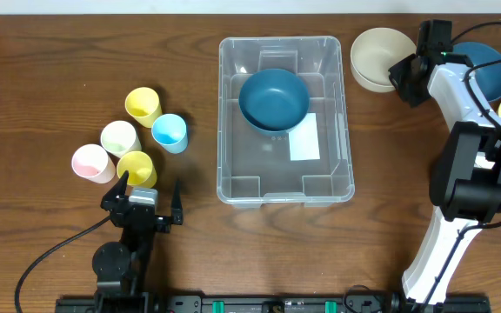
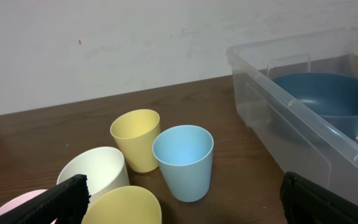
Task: Pack container
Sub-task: 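Move the right gripper to the beige bowl and grasp its rim, then carry the beige bowl and stack it onto the teal bowl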
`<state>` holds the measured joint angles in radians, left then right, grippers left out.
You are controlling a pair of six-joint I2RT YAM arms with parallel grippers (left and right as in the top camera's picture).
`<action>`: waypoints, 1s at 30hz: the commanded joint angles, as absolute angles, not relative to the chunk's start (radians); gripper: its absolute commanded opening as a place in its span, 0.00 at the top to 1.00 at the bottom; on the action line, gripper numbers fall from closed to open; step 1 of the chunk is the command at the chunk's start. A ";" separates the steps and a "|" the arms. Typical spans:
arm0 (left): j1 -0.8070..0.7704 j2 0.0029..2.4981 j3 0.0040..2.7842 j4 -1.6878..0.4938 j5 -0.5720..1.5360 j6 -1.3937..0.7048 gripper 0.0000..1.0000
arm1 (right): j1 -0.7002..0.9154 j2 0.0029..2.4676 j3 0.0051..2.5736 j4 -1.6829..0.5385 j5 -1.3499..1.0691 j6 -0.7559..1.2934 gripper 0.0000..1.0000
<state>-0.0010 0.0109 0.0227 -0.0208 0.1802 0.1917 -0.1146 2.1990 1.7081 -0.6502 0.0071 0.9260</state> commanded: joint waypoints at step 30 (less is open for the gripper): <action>0.004 0.006 0.004 -0.051 0.194 0.201 0.02 | 0.102 1.758 2.124 -1.182 -0.348 0.447 0.99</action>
